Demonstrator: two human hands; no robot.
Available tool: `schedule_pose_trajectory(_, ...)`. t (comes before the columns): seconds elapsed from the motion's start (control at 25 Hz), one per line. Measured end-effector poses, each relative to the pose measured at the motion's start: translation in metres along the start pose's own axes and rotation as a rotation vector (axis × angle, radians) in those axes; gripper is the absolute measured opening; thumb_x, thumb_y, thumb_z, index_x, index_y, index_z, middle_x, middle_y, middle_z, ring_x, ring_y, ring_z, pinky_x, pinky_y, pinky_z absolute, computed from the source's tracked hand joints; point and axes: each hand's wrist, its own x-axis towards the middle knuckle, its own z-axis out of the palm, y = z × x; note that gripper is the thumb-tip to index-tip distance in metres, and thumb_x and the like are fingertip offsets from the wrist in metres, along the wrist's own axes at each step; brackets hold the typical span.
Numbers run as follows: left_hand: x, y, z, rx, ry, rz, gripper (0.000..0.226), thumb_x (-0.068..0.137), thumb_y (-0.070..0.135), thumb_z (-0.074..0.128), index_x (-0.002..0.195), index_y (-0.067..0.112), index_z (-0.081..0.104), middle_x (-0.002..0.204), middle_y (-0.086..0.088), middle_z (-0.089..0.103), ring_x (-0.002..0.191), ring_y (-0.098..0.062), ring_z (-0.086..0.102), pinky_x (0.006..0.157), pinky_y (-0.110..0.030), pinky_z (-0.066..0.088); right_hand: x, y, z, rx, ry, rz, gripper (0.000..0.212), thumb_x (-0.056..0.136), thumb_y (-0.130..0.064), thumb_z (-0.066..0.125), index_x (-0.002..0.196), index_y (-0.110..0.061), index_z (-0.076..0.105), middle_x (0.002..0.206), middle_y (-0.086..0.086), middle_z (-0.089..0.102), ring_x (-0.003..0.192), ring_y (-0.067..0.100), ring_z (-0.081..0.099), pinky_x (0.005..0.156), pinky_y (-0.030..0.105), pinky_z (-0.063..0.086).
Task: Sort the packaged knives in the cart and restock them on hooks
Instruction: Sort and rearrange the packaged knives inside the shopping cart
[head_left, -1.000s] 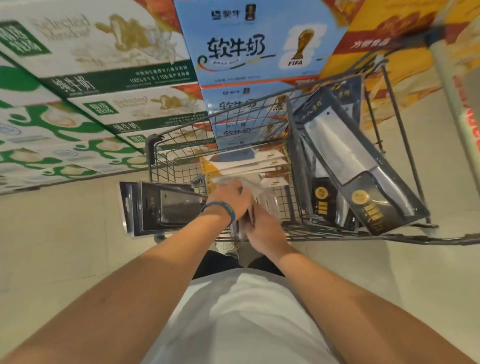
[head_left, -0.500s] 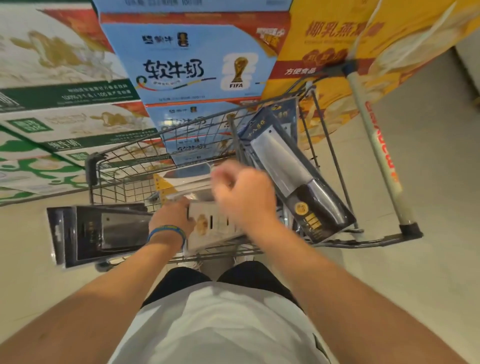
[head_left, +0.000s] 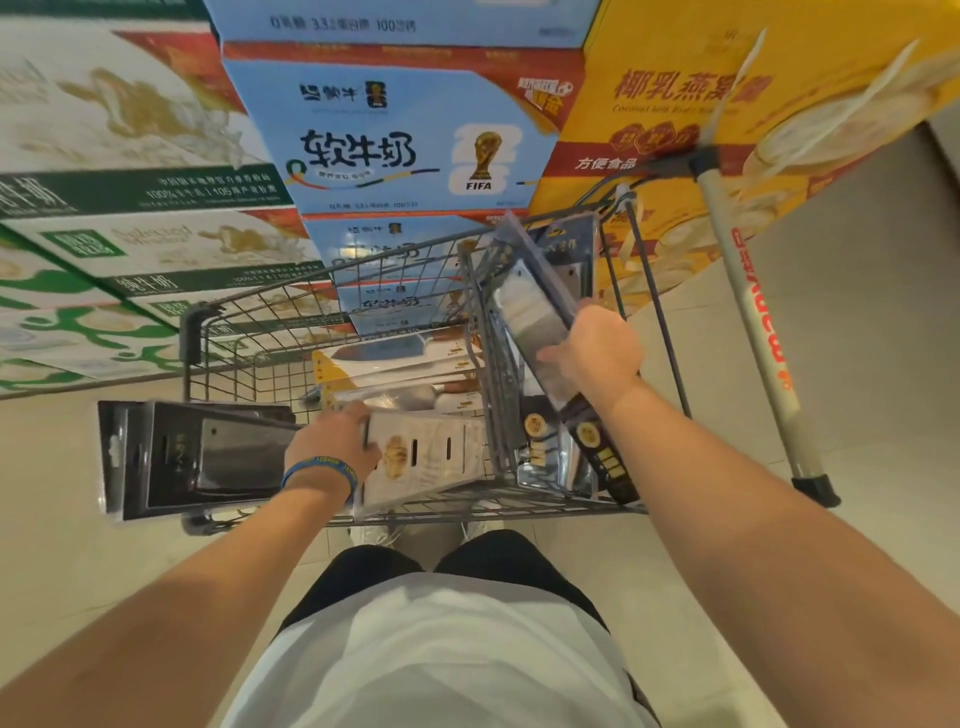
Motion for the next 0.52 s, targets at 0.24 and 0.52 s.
schedule_pose_trajectory(0.24, -0.002, -0.002, 0.000, -0.032, 0.000, 0.001, 0.033, 0.084, 0.035, 0.063, 0.116, 0.033, 0.054, 0.102, 0.000, 0.063, 0.085, -0.023, 0.063, 0.074, -0.038, 0.058, -0.039, -0.019, -0.067, 0.288, 0.087, -0.068, 0.029, 0.096, -0.048, 0.061, 0.104, -0.020, 0.064, 0.095, -0.001, 0.065, 0.086, 0.023, 0.063, 0.071, 0.037, 0.054)
schedule_pose_trajectory(0.52, -0.006, -0.003, -0.004, -0.018, -0.012, 0.035, 0.041, 0.086, 0.035, 0.063, 0.125, 0.031, 0.053, 0.114, -0.002, 0.063, 0.095, -0.023, 0.063, 0.077, -0.035, 0.055, -0.077, -0.039, -0.191, 0.839, 0.608, -0.153, 0.022, 0.078, -0.039, 0.069, 0.067, -0.022, 0.062, 0.061, -0.015, 0.065, 0.061, -0.003, 0.061, 0.054, 0.016, 0.046)
